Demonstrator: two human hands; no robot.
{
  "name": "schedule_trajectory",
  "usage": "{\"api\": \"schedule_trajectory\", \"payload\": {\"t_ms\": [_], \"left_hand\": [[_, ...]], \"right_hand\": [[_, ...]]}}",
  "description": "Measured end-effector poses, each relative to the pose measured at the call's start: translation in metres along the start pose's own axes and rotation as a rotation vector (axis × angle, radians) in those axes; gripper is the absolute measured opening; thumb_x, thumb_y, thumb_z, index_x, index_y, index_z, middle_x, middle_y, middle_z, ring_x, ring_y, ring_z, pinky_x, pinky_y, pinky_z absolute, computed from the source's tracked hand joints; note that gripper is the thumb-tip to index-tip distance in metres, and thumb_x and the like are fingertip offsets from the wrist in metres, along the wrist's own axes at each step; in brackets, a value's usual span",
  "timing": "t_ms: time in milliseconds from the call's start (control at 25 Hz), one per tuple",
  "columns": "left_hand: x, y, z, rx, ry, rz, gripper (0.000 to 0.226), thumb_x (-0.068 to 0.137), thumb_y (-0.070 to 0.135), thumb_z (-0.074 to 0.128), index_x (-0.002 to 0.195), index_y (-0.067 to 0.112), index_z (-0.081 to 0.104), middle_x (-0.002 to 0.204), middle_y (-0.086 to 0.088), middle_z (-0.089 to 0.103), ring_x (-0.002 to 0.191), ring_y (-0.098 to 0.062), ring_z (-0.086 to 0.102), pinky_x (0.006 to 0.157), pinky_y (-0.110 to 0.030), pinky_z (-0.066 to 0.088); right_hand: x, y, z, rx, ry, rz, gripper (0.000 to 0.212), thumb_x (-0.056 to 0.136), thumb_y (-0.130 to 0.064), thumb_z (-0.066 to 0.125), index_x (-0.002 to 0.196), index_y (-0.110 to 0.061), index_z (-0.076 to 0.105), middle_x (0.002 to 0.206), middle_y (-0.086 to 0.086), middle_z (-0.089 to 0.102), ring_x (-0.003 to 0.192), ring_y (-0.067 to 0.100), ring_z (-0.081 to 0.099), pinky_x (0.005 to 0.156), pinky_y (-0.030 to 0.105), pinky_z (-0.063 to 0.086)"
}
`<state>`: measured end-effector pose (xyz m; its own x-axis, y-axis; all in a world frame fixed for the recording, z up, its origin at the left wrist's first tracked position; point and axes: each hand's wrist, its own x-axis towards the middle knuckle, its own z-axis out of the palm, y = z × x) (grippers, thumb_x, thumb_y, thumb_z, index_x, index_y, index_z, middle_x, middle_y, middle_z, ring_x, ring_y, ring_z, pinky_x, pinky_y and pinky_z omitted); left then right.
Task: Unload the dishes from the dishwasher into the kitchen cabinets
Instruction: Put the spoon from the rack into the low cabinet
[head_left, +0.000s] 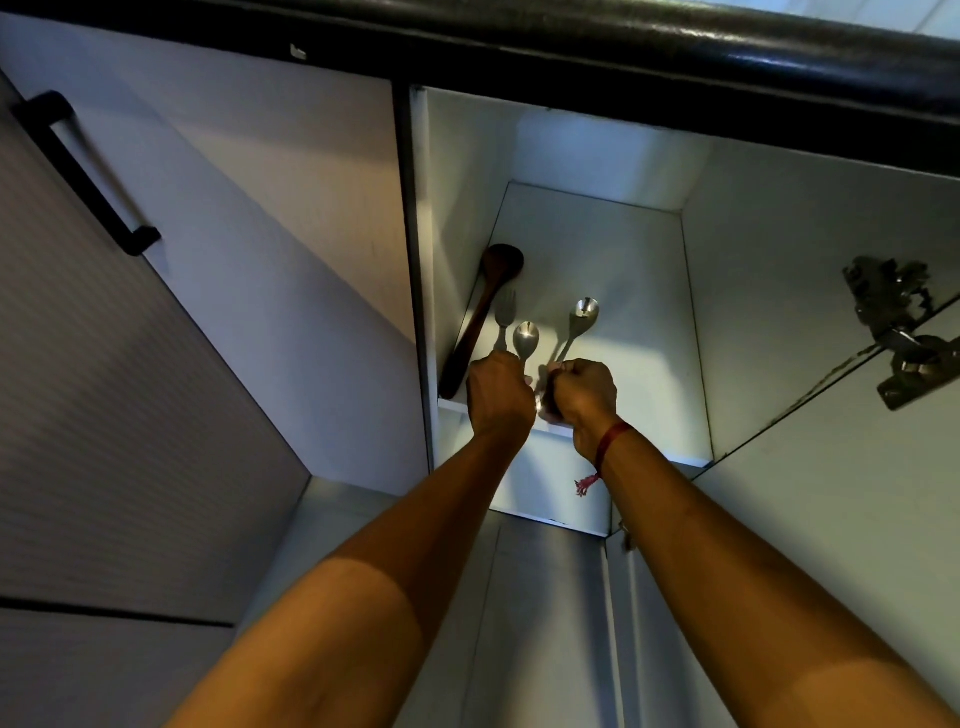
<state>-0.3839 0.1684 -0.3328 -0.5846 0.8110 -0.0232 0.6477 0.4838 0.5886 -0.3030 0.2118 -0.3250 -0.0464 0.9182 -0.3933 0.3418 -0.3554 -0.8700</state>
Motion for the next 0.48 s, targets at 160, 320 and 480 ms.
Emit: {"api": "schedule_trajectory", "payload": {"t_ms": [160, 320, 480], "left_hand": [[0.003, 0.004, -0.001, 0.028, 0.056, 0.014, 0.024, 0.099, 0.024, 0.051, 0.111, 0.005, 0.061, 0.106, -0.006, 0.067, 0.1, -0.018, 0.065, 0.08, -0.02, 0.046], [0.015, 0.006, -0.004, 0.013, 0.129, 0.062, 0.031, 0.102, 0.031, 0.044, 0.117, 0.008, 0.06, 0.115, -0.004, 0.065, 0.109, -0.016, 0.061, 0.072, -0.02, 0.03], [0.025, 0.003, -0.001, -0.014, 0.072, 0.045, 0.023, 0.1, 0.019, 0.049, 0.116, 0.009, 0.063, 0.117, -0.005, 0.066, 0.11, -0.017, 0.062, 0.08, -0.017, 0.039]], "right_hand": [[0.001, 0.002, -0.007, -0.037, -0.071, -0.015, 0.014, 0.088, -0.014, 0.07, 0.081, -0.001, 0.07, 0.067, 0.011, 0.067, 0.051, 0.019, 0.062, 0.045, 0.023, 0.051], [0.006, 0.004, -0.01, -0.063, -0.104, -0.038, 0.014, 0.086, -0.014, 0.071, 0.076, -0.004, 0.072, 0.072, 0.012, 0.07, 0.058, 0.022, 0.067, 0.048, 0.023, 0.051], [0.011, 0.003, -0.001, -0.016, -0.101, -0.021, 0.012, 0.085, -0.01, 0.072, 0.073, -0.006, 0.072, 0.078, 0.016, 0.072, 0.074, 0.035, 0.071, 0.063, 0.04, 0.061]]}}
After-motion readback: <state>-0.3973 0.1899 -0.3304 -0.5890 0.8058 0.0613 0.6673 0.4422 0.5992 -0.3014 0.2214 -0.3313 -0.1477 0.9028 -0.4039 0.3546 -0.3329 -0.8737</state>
